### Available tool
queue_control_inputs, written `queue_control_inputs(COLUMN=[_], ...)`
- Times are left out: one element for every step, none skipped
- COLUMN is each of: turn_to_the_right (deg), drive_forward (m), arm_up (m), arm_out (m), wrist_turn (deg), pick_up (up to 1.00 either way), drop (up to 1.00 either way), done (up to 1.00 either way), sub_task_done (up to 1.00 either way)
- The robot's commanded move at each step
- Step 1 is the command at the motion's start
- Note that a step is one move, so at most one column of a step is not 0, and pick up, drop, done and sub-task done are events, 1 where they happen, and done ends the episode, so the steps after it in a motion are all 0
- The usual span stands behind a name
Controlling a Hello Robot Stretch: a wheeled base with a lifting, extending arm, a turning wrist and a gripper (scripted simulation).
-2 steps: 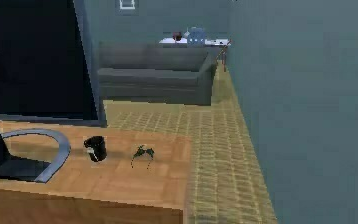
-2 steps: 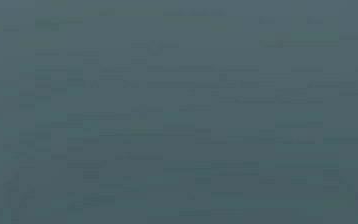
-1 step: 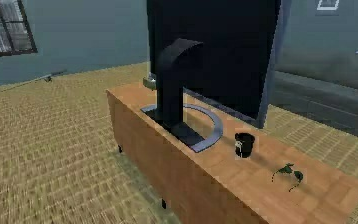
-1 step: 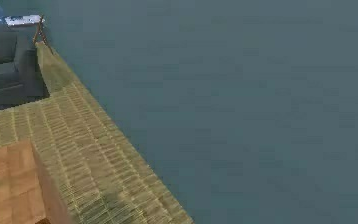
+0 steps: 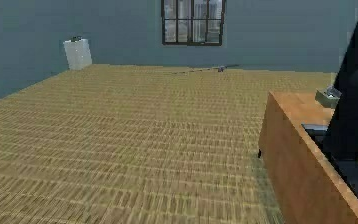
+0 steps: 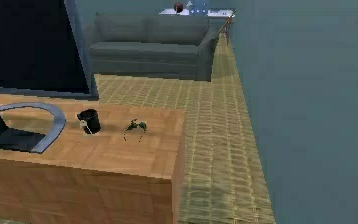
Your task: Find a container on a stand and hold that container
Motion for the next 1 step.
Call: queue_control_inputs(turn_to_the_right=[-21.0], drive_forward=[0.00], arm_up=[0.00], arm_out=[0.00], wrist_turn=[0.0], pick_up=[0.00], drop=[0.00], done=[0.00], sub_task_done=[0.00])
